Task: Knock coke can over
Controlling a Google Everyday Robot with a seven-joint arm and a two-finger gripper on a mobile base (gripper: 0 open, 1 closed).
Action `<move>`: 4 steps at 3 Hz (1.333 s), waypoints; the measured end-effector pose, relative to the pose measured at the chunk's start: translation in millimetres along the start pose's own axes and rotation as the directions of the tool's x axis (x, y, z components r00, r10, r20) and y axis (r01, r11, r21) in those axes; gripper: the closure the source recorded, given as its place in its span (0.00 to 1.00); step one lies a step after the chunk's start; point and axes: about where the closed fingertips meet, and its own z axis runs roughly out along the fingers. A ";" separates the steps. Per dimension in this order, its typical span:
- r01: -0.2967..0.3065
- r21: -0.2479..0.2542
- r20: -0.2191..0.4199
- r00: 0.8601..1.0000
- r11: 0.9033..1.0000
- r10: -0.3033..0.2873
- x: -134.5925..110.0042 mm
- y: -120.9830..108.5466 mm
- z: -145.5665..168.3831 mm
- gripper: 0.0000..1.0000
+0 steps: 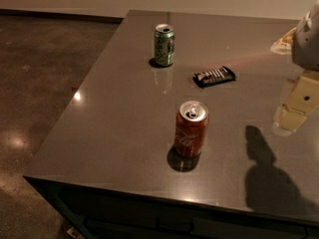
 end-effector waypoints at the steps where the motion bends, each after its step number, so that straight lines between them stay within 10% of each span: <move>1: -0.001 0.003 0.002 1.000 1.000 0.001 -0.5 -0.2 -0.5 0.00; 3: -0.015 -0.018 0.193 0.981 1.000 0.018 -41.6 20.4 28.2 0.00; 4: -0.014 -0.064 0.314 0.949 0.998 0.033 -63.8 36.9 46.9 0.00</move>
Offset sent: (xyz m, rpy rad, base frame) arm 0.0052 0.0498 -0.0265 0.2052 -0.0287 0.0229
